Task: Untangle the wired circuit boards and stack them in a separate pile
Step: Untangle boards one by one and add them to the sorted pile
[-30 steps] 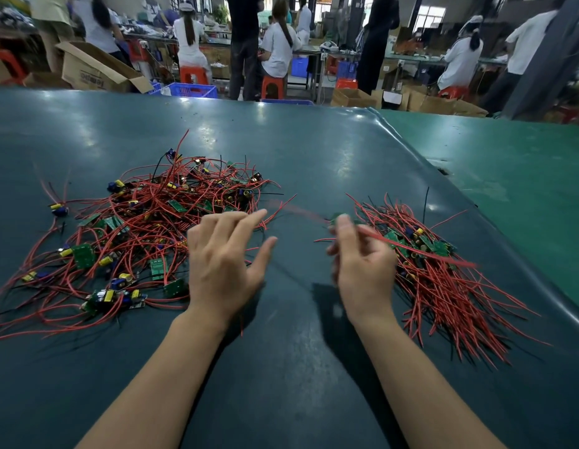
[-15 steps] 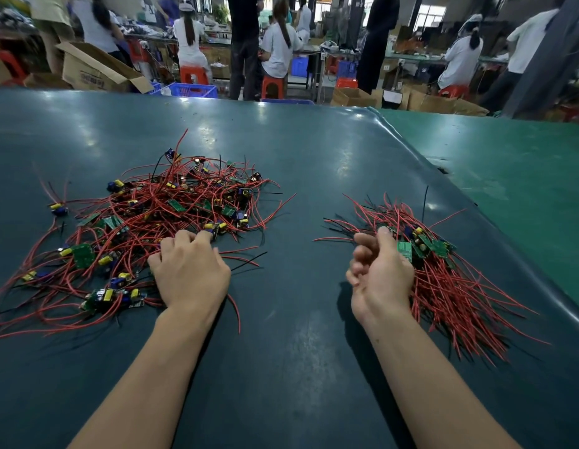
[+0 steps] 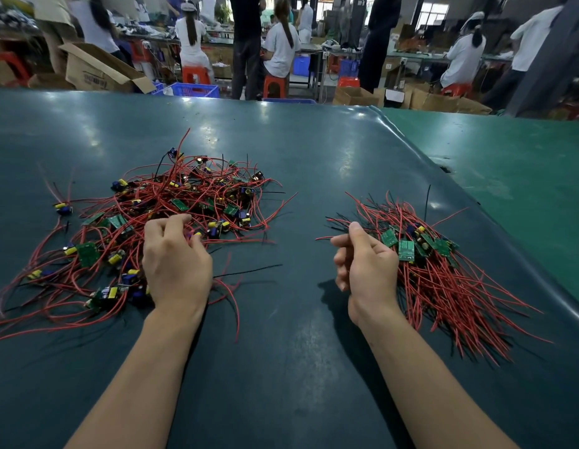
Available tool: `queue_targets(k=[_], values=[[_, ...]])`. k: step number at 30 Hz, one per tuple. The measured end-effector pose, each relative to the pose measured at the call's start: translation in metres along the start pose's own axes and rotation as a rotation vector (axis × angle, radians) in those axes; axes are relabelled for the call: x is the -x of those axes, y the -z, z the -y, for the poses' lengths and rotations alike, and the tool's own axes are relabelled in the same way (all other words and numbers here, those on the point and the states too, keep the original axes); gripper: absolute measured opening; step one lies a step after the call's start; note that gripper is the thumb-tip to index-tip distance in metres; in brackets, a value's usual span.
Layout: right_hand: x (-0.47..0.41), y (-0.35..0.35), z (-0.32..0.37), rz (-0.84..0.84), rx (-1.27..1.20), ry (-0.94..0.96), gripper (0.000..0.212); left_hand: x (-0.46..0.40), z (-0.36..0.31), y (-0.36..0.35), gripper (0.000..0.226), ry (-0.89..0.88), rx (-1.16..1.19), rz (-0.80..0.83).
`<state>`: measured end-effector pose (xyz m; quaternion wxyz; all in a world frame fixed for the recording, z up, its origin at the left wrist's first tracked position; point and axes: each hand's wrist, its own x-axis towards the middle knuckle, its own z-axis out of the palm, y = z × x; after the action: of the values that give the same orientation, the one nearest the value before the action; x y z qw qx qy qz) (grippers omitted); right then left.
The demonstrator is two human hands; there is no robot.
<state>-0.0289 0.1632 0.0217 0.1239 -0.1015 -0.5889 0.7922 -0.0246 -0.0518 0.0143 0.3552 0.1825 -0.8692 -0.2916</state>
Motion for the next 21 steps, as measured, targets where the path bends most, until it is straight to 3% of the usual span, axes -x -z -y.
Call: queue_targets(k=[3,5,8,10,12,17,21], values=[[0.002,-0.002,-0.001,0.002,0.046,0.019,0.044,0.004,-0.007,-0.001,0.036,-0.160,0.092,-0.029],[0.003,-0.003,-0.002,-0.001,0.091,0.041,0.044,0.006,-0.008,-0.004,0.036,-0.193,0.034,-0.051],[0.003,-0.004,-0.003,0.015,0.131,0.077,0.043,0.008,-0.005,-0.006,0.046,0.015,-0.299,0.037],[0.003,-0.003,-0.004,0.033,0.157,0.098,0.043,0.009,-0.006,-0.006,0.049,0.119,-0.380,0.149],[0.004,-0.003,-0.005,0.060,0.180,0.119,0.043,0.011,-0.008,-0.005,0.047,0.106,-0.390,0.189],[0.004,-0.003,-0.008,0.085,0.279,0.153,0.044,0.018,-0.017,-0.005,0.040,-0.056,-0.216,0.255],[0.005,-0.004,-0.009,0.094,0.317,0.175,0.043,0.022,-0.020,-0.004,0.049,-0.200,0.008,0.093]])
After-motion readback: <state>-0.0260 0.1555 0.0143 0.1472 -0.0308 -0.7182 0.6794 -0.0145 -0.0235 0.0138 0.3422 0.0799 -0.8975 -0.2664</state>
